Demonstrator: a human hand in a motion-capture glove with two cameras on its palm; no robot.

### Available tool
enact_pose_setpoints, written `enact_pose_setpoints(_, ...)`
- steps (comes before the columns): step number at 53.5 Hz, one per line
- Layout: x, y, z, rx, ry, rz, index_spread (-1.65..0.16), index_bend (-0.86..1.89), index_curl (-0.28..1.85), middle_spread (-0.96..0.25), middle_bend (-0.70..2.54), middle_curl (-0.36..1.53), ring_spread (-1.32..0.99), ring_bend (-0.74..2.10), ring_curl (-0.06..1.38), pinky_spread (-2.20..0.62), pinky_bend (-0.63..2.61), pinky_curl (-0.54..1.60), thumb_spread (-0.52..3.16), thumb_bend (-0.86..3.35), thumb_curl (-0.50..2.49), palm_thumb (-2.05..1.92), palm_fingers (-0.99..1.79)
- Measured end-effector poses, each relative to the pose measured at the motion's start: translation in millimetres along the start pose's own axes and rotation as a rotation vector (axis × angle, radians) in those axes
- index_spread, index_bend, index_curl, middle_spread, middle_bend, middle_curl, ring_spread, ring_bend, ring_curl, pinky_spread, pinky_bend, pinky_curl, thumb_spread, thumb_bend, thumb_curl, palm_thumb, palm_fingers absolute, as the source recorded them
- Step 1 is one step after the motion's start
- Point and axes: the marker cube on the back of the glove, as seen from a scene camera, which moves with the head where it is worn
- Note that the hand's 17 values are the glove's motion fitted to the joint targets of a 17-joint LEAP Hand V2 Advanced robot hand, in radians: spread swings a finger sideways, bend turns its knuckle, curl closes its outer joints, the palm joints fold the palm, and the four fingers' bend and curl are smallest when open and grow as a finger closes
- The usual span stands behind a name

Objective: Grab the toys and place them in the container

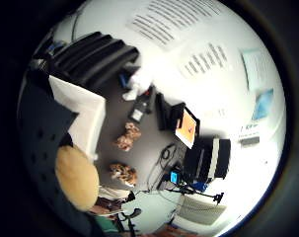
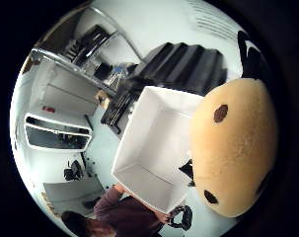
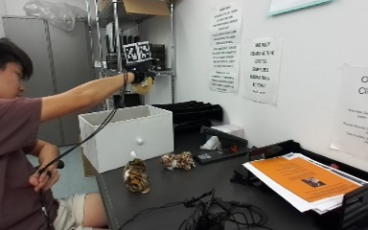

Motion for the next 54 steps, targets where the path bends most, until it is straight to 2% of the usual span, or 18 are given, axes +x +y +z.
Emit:
enact_pose_setpoints(6,-42,-9,7,0.073,-0.129,-0.175,-0.45,0.69,0.83,-0.39,1.05,0.86,-0.38,1.41,0.64,-0.32,1.22,0.55,0.27,0.07,1.02,0.68,0.78)
enact_pose_setpoints(9,-53,-11,12,0.070,-0.133,-0.200,-0.45,0.68,0.86,-0.39,1.05,0.87,-0.38,1.42,0.65,-0.32,1.23,0.56,0.26,0.06,1.04,0.68,0.77)
enact_pose_setpoints(15,-71,-18,33,-0.119,-0.097,-0.154,-0.45,0.65,0.91,-0.39,1.04,0.88,-0.38,1.41,0.65,-0.32,1.25,0.56,0.26,0.05,1.06,0.68,0.71)
enact_pose_setpoints(18,-76,-19,41,-0.223,-0.102,-0.155,-0.44,0.56,0.92,-0.40,0.94,0.86,-0.37,1.39,0.65,-0.31,1.29,0.58,0.30,0.04,1.06,0.68,0.50)
enact_pose_setpoints(19,-77,-18,43,-0.256,-0.100,-0.145,-0.42,0.46,0.90,-0.41,0.83,0.83,-0.37,1.38,0.65,-0.30,1.32,0.58,0.36,0.03,1.06,0.66,0.28)
enact_pose_setpoints(21,-79,-17,49,-0.344,-0.085,-0.121,-0.39,0.35,0.88,-0.39,0.72,0.79,-0.35,1.39,0.66,-0.28,1.33,0.59,0.54,-0.03,1.03,0.53,0.08)
enact_pose_setpoints(24,-80,-14,59,-0.517,-0.048,-0.109,-0.35,0.12,0.78,-0.32,0.51,0.71,-0.31,1.28,0.61,-0.22,1.38,0.58,0.73,-0.08,0.95,0.39,-0.29)
enact_pose_setpoints(26,-81,-13,63,-0.562,-0.050,-0.127,-0.32,0.02,0.69,-0.25,0.39,0.66,-0.26,1.15,0.57,-0.17,1.39,0.55,0.82,-0.09,0.89,0.30,-0.41)
enact_pose_setpoints(27,-81,-14,64,-0.561,-0.058,-0.134,-0.31,-0.02,0.64,-0.19,0.33,0.63,-0.21,1.00,0.52,-0.13,1.43,0.55,0.84,-0.12,0.85,0.23,-0.59)
enact_pose_setpoints(28,-81,-14,64,-0.554,-0.066,-0.136,-0.30,-0.02,0.60,-0.17,0.30,0.62,-0.20,1.01,0.52,-0.12,1.40,0.53,0.88,-0.09,0.83,0.22,-0.50)
enact_pose_setpoints(29,-80,-14,64,-0.546,-0.073,-0.132,-0.29,-0.02,0.57,-0.13,0.25,0.60,-0.16,0.87,0.48,-0.09,1.41,0.53,0.90,-0.10,0.80,0.17,-0.61)
enact_pose_setpoints(36,-69,-13,58,-0.506,-0.096,-0.049,-0.23,-0.02,0.41,0.01,0.11,0.50,-0.05,0.62,0.38,0.00,1.33,0.48,1.02,-0.05,0.67,0.06,-0.52)
enact_pose_setpoints(43,-42,0,46,-0.547,-0.049,-0.008,-0.22,0.00,0.31,0.05,0.09,0.42,0.01,0.49,0.33,0.04,1.23,0.44,1.10,-0.03,0.58,0.02,-0.46)
enact_pose_setpoints(48,-20,7,37,-0.518,-0.059,0.004,-0.21,0.00,0.25,0.07,0.09,0.38,0.03,0.44,0.32,0.05,1.19,0.41,1.13,-0.03,0.54,0.01,-0.43)
enact_pose_setpoints(54,27,25,26,-0.480,-0.066,0.114,-0.21,0.02,0.20,0.07,0.09,0.33,0.04,0.41,0.31,0.06,1.15,0.39,1.16,-0.02,0.49,0.01,-0.39)
